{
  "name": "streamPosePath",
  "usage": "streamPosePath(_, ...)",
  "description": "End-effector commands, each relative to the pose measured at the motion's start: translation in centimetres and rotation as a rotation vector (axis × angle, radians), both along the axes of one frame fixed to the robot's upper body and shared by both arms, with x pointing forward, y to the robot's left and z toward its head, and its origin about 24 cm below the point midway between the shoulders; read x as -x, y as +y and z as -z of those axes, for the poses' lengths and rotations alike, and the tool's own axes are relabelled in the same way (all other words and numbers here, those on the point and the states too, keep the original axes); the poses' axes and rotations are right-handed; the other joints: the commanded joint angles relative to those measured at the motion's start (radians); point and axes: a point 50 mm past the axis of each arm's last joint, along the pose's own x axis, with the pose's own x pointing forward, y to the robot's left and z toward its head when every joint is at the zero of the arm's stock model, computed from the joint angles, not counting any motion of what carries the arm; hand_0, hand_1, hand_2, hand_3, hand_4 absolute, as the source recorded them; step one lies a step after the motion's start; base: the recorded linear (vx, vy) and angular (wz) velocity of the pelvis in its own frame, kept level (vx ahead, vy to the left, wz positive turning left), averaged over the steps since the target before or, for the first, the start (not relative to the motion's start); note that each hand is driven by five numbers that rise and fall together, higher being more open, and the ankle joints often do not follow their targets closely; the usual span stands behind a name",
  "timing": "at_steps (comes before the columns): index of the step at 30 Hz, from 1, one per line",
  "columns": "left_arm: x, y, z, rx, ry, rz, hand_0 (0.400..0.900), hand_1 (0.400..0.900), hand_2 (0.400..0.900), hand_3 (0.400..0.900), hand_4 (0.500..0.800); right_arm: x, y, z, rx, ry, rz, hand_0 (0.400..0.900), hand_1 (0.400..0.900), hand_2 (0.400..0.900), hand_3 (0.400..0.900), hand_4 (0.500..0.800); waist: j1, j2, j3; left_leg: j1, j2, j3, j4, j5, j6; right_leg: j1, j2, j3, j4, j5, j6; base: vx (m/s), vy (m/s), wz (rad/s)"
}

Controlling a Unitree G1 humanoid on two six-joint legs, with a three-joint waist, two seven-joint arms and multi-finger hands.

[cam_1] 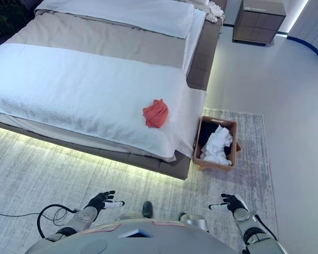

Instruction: Put the clothes on the bed into the basket.

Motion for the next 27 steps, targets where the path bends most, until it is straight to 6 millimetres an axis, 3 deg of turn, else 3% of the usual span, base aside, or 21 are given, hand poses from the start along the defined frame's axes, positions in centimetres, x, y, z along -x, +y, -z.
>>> streamPosePath(1, -1.7, 1.1, -0.6, -0.042, -0.053, -0.016, 0.9, 0.9, 0.9, 0.9, 0.8, -1.0, -1.6, -0.8, 0.056, -0.045, -0.018, 0.9, 0.9, 0.9, 0.9, 0.8, 0.005, -0.031, 0.004, -0.008, -0.028, -0.06, -0.005, -0.067, 0.005, -0.072, 0.04, 0.01, 0.019, 0.015, -0.014, -0.01, -0.039, 0.01)
streamPosePath(7, -2.3, 1.3, -0.9, -0.044, -0.08, -0.033, 0.9, 0.9, 0.9, 0.9, 0.8, -1.2, -1.9, -1.1, 0.059, -0.061, -0.014, 0.9, 0.9, 0.9, 0.9, 0.8, 0.009, -0.038, 0.025, -0.016, -0.016, -0.062, 0.013, -0.063, -0.003, -0.076, 0.05, 0.015, 0.026, 0.01, -0.023, -0.01, -0.062, -0.01)
streamPosePath(11, -3.0, 1.6, -1.2, -0.048, -0.102, -0.037, 0.9, 0.9, 0.9, 0.9, 0.8, -1.2, -2.1, -1.2, 0.059, -0.067, -0.003, 0.9, 0.9, 0.9, 0.9, 0.8, 0.011, -0.053, 0.054, -0.069, -0.01, -0.066, 0.117, -0.083, -0.016, -0.087, 0.06, 0.017, 0.048, 0.002, -0.036, -0.04, -0.111, 0.03)
streamPosePath(14, -3.8, 1.7, -1.5, -0.041, -0.135, -0.034, 0.9, 0.9, 0.9, 0.9, 0.8, -1.3, -2.5, -1.4, 0.069, -0.069, -0.005, 0.9, 0.9, 0.9, 0.9, 0.8, 0.021, -0.063, 0.093, -0.15, -0.028, -0.066, 0.289, -0.11, -0.025, -0.088, 0.061, 0.021, 0.063, 0.002, -0.045, -0.06, -0.094, -0.02)
streamPosePath(18, -4.4, 1.8, -1.9, -0.033, -0.161, -0.049, 0.9, 0.9, 0.9, 0.9, 0.8, -0.8, -3.8, -1.7, 0.099, -0.051, 0.03, 0.9, 0.9, 0.9, 0.9, 0.8, 0.035, -0.053, 0.128, -0.253, -0.063, -0.093, 0.459, -0.069, -0.018, -0.057, 0.059, 0.02, 0.05, 0.005, -0.051, 0.0, -0.024, -0.09)
streamPosePath(21, -4.5, 1.8, -1.9, -0.032, -0.163, -0.054, 0.9, 0.9, 0.9, 0.9, 0.8, -0.7, -4.4, -1.9, 0.113, -0.045, 0.064, 0.9, 0.9, 0.9, 0.9, 0.8, 0.032, -0.041, 0.126, -0.296, -0.055, -0.063, 0.342, -0.049, -0.019, -0.049, 0.056, 0.017, 0.035, 0.0, -0.044, 0.1, 0.043, 0.08)
streamPosePath(24, -4.8, 1.5, -1.8, -0.034, -0.171, -0.055, 0.9, 0.9, 0.9, 0.9, 0.8, -1.3, -4.3, -2.0, 0.117, -0.059, 0.048, 0.9, 0.9, 0.9, 0.9, 0.8, 0.035, -0.019, 0.124, -0.342, -0.02, -0.029, 0.079, 0.045, -0.032, -0.04, 0.069, 0.022, 0.017, -0.009, -0.034, 0.18, 0.115, -0.03)
streamPosePath(27, -4.7, 1.5, -1.8, -0.036, -0.167, -0.062, 0.9, 0.9, 0.9, 0.9, 0.8, -2.4, -3.7, -2.0, 0.107, -0.081, 0.014, 0.9, 0.9, 0.9, 0.9, 0.8, 0.046, -0.002, 0.116, -0.354, 0.001, -0.008, -0.005, 0.098, -0.053, -0.022, 0.079, 0.05, 0.007, -0.026, -0.025, 0.21, 0.157, -0.41)
